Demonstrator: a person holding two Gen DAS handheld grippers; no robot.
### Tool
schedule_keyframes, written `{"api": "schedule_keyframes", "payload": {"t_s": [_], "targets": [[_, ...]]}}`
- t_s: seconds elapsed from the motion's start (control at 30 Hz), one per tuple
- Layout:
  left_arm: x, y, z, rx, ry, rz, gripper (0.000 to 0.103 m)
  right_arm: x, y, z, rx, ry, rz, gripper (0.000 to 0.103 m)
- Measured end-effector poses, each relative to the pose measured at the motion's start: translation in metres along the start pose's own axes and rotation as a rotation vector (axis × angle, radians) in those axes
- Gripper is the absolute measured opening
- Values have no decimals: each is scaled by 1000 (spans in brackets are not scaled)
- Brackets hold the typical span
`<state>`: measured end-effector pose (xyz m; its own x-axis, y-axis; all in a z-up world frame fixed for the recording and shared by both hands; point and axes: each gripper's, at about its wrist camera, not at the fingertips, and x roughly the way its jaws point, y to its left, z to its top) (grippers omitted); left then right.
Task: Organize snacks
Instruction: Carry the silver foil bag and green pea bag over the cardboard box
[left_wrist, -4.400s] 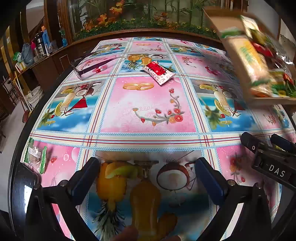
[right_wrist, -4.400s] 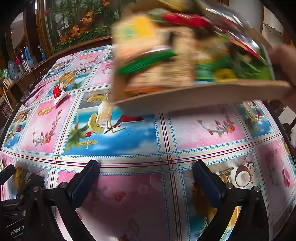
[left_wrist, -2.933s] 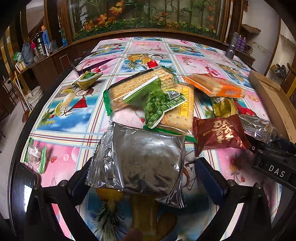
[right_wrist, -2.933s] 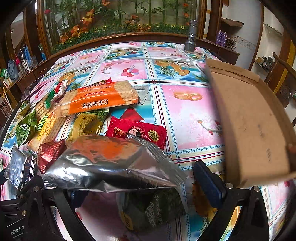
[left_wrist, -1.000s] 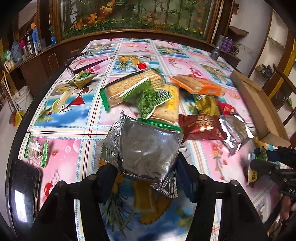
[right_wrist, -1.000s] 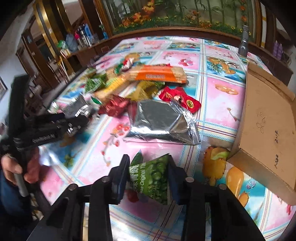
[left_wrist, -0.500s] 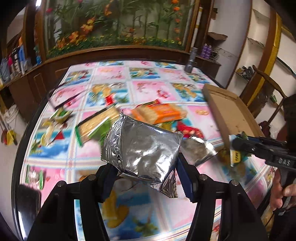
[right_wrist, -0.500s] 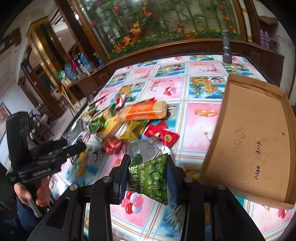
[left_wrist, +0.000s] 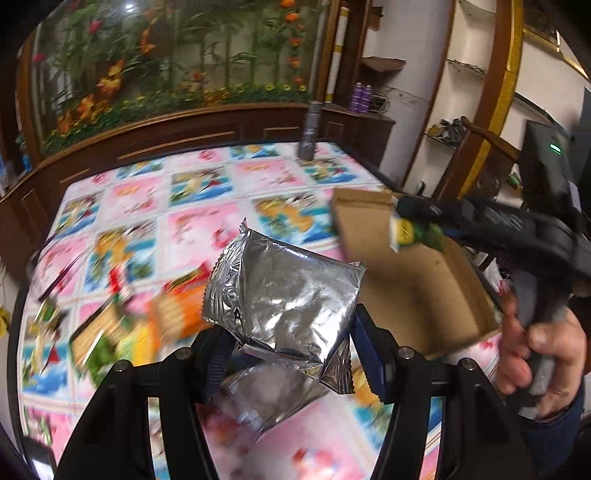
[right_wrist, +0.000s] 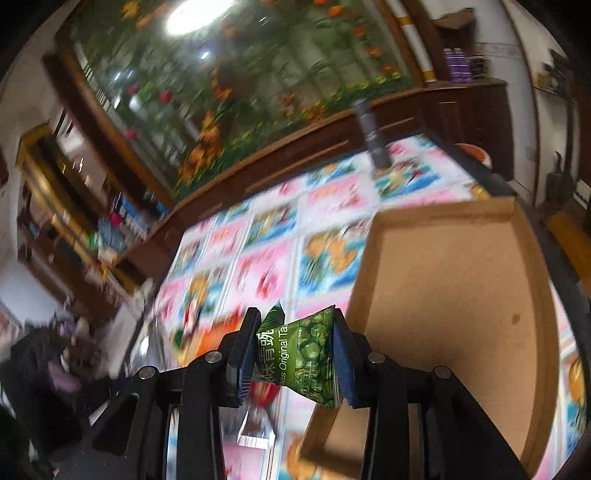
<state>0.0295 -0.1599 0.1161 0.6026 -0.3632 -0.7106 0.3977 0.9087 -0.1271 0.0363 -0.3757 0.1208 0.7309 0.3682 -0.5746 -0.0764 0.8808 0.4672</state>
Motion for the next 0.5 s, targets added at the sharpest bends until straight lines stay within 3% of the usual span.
{"api": "schedule_keyframes", "payload": {"t_s": [0.2, 0.37, 0.5], "targets": [[29, -44, 43, 60, -9, -39, 61, 14, -71, 58, 160, -76, -62, 40], [81, -83, 73, 105, 19, -89, 61, 16, -130, 64, 262, -74, -58, 40], [135, -106, 84, 117, 60, -85, 61, 26, -163, 57, 341, -43, -77, 40]]}}
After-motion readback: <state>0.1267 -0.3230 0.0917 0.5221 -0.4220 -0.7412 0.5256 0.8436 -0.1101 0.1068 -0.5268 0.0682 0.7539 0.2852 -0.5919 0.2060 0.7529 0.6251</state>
